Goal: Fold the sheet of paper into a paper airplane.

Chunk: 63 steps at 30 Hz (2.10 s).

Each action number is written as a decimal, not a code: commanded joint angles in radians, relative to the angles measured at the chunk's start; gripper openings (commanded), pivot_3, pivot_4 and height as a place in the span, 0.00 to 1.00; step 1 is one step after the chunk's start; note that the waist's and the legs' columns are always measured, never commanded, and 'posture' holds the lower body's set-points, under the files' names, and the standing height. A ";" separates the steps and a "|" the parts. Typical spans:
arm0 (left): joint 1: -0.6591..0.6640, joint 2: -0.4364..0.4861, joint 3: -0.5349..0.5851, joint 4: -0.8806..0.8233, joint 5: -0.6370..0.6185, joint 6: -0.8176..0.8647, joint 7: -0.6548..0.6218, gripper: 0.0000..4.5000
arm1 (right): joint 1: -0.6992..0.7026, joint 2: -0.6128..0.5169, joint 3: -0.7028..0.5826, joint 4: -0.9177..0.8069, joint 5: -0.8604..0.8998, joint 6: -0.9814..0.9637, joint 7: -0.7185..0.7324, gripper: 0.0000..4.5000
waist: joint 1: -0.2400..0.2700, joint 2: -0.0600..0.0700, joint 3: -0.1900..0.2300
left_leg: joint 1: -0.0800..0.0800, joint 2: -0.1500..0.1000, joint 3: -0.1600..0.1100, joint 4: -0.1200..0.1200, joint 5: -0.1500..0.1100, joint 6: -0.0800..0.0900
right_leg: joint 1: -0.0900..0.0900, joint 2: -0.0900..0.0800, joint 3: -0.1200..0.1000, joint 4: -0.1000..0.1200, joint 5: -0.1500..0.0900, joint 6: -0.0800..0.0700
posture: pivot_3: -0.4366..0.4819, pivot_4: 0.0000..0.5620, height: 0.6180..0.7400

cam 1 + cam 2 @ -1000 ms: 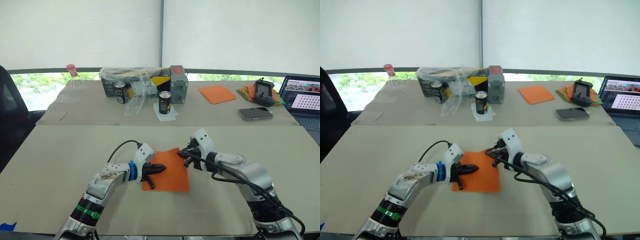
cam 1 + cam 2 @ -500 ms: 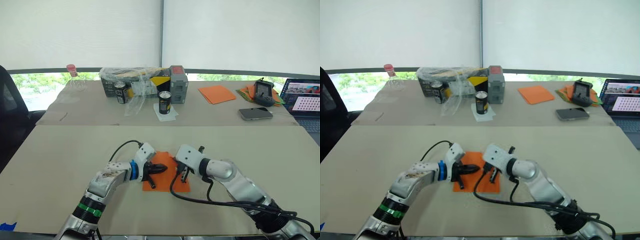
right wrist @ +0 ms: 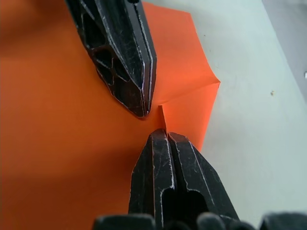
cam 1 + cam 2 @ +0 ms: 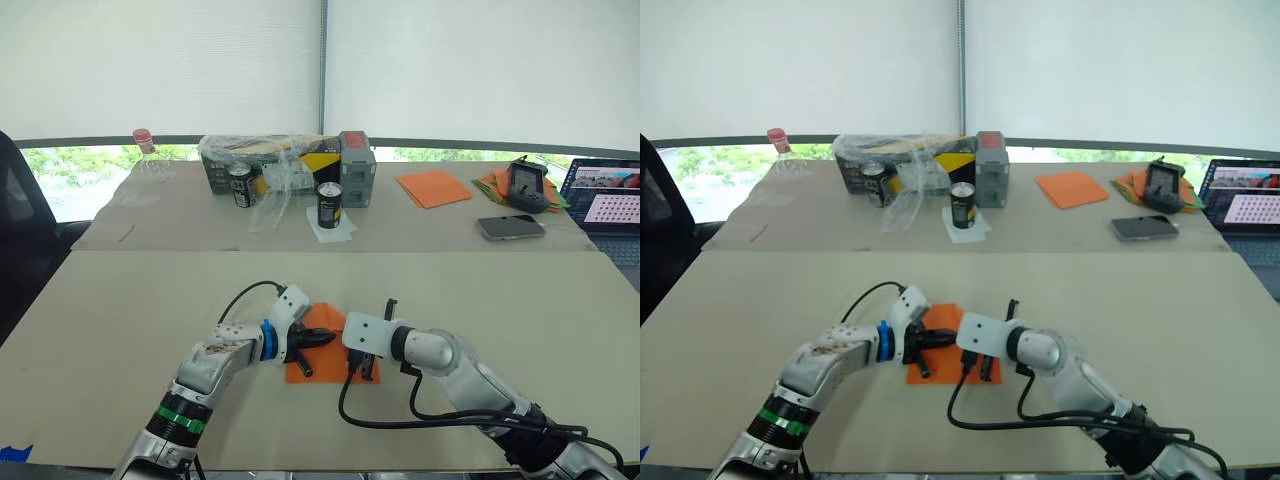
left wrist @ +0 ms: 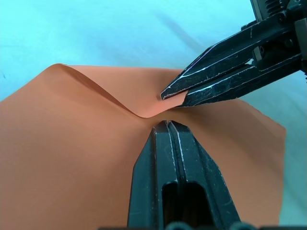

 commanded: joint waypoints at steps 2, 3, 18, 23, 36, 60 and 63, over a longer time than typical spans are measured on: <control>0.014 0.037 0.021 -0.031 -0.013 0.019 -0.008 0.00 | 0.013 0.005 0.000 0.024 -0.050 -0.017 0.014 0.01 | -0.001 0.000 0.000 | 0.000 0.000 0.000 0.000 0.000 0.000 | 0.000 0.000 0.000 0.000 0.000 0.000 | 0.48 0.27 0.99; 0.015 0.041 0.022 -0.033 -0.015 0.020 -0.008 0.00 | 0.014 0.008 -0.002 0.025 -0.056 -0.018 0.016 0.01 | -0.001 0.000 0.000 | 0.000 0.000 0.000 0.000 0.000 0.000 | 0.000 0.000 0.000 0.000 0.000 0.000 | 0.48 0.27 0.99; 0.023 0.047 0.025 -0.049 -0.021 0.021 0.014 0.00 | 0.044 0.105 -0.018 0.051 -0.104 0.040 0.034 0.01 | -0.006 0.000 0.000 | 0.013 0.001 0.000 -0.002 0.000 0.000 | 0.013 0.001 0.000 -0.002 0.000 0.000 | 0.48 0.27 0.99; 0.022 0.053 0.021 -0.051 -0.019 0.020 0.009 0.00 | 0.041 0.128 -0.013 0.059 -0.111 0.067 0.059 0.01 | -0.008 0.000 0.000 | 0.015 0.002 0.000 -0.003 0.000 0.000 | 0.015 0.002 0.000 -0.002 0.000 0.000 | 0.48 0.27 0.99; -0.039 -0.006 0.098 -0.014 -0.040 -0.034 0.052 0.00 | 0.050 0.161 0.000 0.092 -0.126 0.109 0.100 0.01 | -0.012 -0.001 -0.001 | 0.017 0.003 0.000 -0.003 0.000 0.000 | 0.016 0.003 0.000 -0.002 0.000 0.000 | 0.48 0.27 0.99; -0.158 -0.094 -0.058 0.333 0.183 -0.283 0.028 0.00 | 0.056 0.164 -0.012 0.084 -0.145 0.126 0.097 0.01 | -0.020 -0.002 -0.003 | 0.021 0.003 -0.001 -0.009 0.000 -0.001 | 0.018 0.003 0.000 -0.003 0.000 0.000 | 0.48 0.27 0.99; -0.156 -0.097 -0.056 0.334 0.188 -0.284 0.025 0.00 | 0.064 0.166 -0.026 0.064 -0.132 0.134 0.100 0.01 | -0.019 -0.002 -0.003 | 0.021 0.003 -0.001 -0.009 0.000 -0.001 | 0.018 0.003 0.000 -0.003 0.000 0.000 | 0.48 0.27 0.99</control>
